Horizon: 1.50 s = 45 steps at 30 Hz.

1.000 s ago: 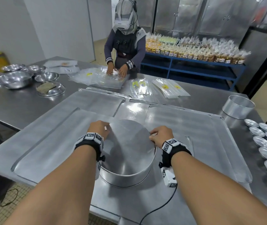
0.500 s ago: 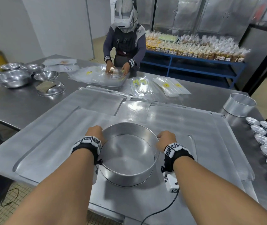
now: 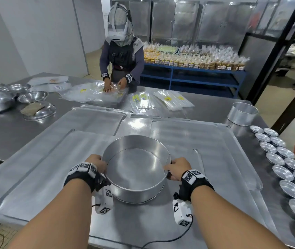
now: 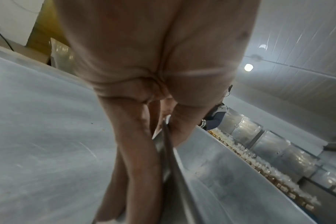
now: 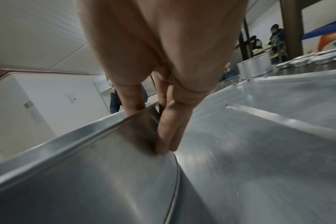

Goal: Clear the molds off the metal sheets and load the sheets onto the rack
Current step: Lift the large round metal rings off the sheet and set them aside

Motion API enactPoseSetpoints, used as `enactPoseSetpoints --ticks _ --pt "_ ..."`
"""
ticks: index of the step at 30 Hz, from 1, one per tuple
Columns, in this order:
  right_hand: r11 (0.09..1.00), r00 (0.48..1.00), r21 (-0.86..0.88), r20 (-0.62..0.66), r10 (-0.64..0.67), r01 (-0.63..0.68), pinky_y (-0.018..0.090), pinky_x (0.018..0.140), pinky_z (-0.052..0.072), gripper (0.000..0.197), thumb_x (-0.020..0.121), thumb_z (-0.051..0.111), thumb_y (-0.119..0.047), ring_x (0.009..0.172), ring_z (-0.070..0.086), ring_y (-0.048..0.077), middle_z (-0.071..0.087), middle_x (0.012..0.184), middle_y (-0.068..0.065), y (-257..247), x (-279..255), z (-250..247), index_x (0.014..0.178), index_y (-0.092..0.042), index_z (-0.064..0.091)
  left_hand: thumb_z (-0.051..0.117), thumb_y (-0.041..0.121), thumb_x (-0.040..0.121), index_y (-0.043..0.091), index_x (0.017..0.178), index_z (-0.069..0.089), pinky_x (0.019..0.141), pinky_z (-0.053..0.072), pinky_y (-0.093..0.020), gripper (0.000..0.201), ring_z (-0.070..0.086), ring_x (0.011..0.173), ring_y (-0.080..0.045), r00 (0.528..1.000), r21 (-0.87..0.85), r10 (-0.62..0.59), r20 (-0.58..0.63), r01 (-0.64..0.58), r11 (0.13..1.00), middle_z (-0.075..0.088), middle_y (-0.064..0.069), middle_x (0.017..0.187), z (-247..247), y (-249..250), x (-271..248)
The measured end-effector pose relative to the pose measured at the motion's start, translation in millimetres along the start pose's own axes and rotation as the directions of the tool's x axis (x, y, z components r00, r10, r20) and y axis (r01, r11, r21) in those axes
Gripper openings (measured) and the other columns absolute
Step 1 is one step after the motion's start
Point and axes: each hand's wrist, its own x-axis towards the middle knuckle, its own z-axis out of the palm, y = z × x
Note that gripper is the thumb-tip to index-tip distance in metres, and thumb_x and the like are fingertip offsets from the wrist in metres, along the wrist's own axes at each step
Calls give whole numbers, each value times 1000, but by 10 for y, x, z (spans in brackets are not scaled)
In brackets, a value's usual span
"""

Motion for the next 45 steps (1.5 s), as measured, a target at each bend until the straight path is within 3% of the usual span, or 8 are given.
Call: enactPoseSetpoints --ticks 9,15,21,26,29,36,40,45 --pt "959 996 285 -84 23 2 52 75 61 15 81 72 1 71 68 35 65 69 17 -169 48 -638 69 2 63 58 -8 79 -2 120 59 62 61 -48 42 71 86 -34 986 -372 161 -42 -165 913 65 -20 102 496 1030 -90" --pt "932 975 361 -215 59 23 36 63 62 18 77 70 7 63 71 26 64 57 13 -142 399 -1223 63 2 60 58 -7 79 15 90 55 59 61 -47 25 70 80 -31 968 -485 249 6 -215 848 63 -20 97 976 1885 -10" --pt "951 936 305 -348 59 54 47 70 63 16 86 67 -11 88 72 37 69 92 19 -143 1036 -1901 75 -6 57 63 22 57 9 78 64 58 62 -41 25 73 75 -29 953 -398 303 23 -270 877 71 -17 88 1494 2850 323" --pt "941 904 333 -418 93 57 51 67 62 18 60 70 -19 72 72 33 74 80 17 -192 1851 -2480 70 -5 65 72 23 67 8 74 61 63 61 -33 20 68 69 -24 960 -281 279 -21 -274 920 66 -8 68 2029 3643 764" --pt "950 897 307 -434 83 60 45 66 63 48 41 72 -29 73 72 29 74 78 13 -399 2275 -2775 81 -3 66 72 15 70 6 57 62 42 39 -17 18 50 47 -16 960 -115 272 -65 -278 954 53 1 39 2330 4042 1056" --pt "977 892 209 -450 51 50 50 69 62 46 49 71 -25 84 72 38 73 88 18 -701 3349 -3267 87 0 63 59 18 84 2 80 64 43 30 -22 18 45 53 -11 907 -90 395 -143 -410 908 54 -3 62 2888 4742 1729" --pt "990 887 136 -461 37 29 36 72 60 36 79 69 -22 85 66 30 66 101 15 -902 3651 -3412 107 0 64 58 22 84 2 82 60 46 30 -26 20 46 54 -19 914 -46 375 -151 -386 921 54 -7 65 3096 5035 2090" --pt "996 899 93 -436 39 1 47 80 60 28 76 68 -22 91 68 37 64 96 14 -872 4020 -3511 89 0 58 60 24 81 1 87 64 43 29 -25 24 43 50 -16 915 -17 370 -164 -377 926 59 -12 74 3318 5206 2427"
